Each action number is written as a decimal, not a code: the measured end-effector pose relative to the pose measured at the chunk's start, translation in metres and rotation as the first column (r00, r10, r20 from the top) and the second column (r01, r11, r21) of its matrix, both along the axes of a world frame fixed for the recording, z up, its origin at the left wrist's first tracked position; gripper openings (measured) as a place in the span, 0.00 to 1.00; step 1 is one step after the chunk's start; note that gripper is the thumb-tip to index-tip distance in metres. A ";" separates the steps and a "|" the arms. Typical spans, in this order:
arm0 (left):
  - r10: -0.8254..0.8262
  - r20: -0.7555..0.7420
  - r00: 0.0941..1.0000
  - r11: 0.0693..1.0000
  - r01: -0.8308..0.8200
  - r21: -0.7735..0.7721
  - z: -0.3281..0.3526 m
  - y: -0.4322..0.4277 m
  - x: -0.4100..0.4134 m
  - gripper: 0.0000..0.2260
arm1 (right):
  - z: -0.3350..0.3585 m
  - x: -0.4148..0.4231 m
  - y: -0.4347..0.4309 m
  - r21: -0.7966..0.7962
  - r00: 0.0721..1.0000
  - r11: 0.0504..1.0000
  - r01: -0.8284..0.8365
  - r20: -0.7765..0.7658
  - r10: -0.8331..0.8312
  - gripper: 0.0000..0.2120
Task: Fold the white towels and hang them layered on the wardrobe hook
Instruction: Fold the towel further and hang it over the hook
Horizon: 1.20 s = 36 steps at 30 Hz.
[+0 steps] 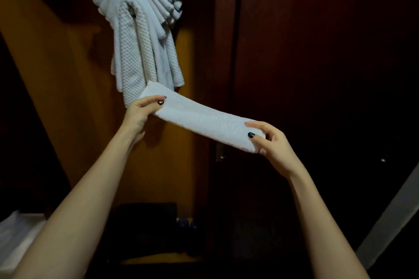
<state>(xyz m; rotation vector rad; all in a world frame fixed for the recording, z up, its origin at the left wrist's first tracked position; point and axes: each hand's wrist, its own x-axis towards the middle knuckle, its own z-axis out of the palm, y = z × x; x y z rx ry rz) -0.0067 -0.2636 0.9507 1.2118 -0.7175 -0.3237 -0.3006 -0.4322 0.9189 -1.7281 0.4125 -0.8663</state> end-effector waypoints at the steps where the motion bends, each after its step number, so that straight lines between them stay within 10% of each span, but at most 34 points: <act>1: -0.001 0.009 1.000 1.000 0.001 -0.003 0.007 0.004 0.010 0.16 | 0.009 0.012 -0.003 -0.018 1.000 1.000 0.002 0.015 -0.002 0.13; 19: 0.000 0.284 0.959 1.000 -0.003 0.011 0.184 0.051 0.225 0.15 | 0.215 0.246 -0.053 -0.257 0.976 0.958 -0.124 0.144 0.165 0.19; 36: -0.055 0.195 0.979 0.957 0.108 -0.270 0.325 -0.013 0.363 0.15 | 0.384 0.406 -0.092 0.005 0.900 0.974 -0.225 0.384 0.206 0.21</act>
